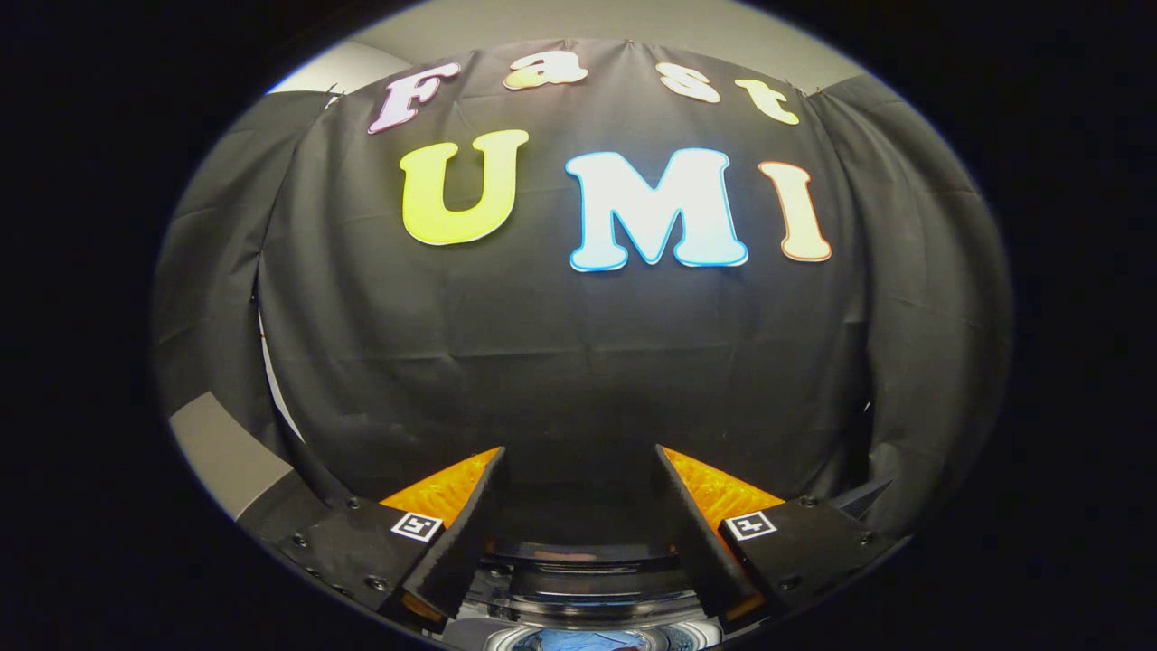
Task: Put the clothes into the washing machine and then close the washing machine lid.
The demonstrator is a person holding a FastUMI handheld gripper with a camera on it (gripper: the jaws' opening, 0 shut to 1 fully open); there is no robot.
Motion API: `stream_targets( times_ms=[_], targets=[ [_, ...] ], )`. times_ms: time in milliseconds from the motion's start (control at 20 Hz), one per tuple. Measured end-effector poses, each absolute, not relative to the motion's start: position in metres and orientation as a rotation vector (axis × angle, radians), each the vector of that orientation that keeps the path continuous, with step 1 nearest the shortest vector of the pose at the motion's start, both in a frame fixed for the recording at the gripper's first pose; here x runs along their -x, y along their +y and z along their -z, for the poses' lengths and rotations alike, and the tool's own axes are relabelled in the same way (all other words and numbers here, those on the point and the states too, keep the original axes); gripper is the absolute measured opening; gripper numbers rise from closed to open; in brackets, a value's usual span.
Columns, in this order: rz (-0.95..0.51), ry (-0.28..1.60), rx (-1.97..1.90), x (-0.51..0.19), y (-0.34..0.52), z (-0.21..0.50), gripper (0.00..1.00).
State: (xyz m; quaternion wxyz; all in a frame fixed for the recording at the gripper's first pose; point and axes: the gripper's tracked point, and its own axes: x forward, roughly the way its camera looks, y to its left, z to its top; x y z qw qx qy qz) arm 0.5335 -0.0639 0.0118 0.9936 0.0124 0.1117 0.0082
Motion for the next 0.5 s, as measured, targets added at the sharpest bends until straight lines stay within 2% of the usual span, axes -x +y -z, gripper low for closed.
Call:
stream_targets(
  times_ms=[500],
  targets=[
    [-0.013, 0.095, -0.027, -0.512, -0.064, -0.018, 0.99]
  ],
)
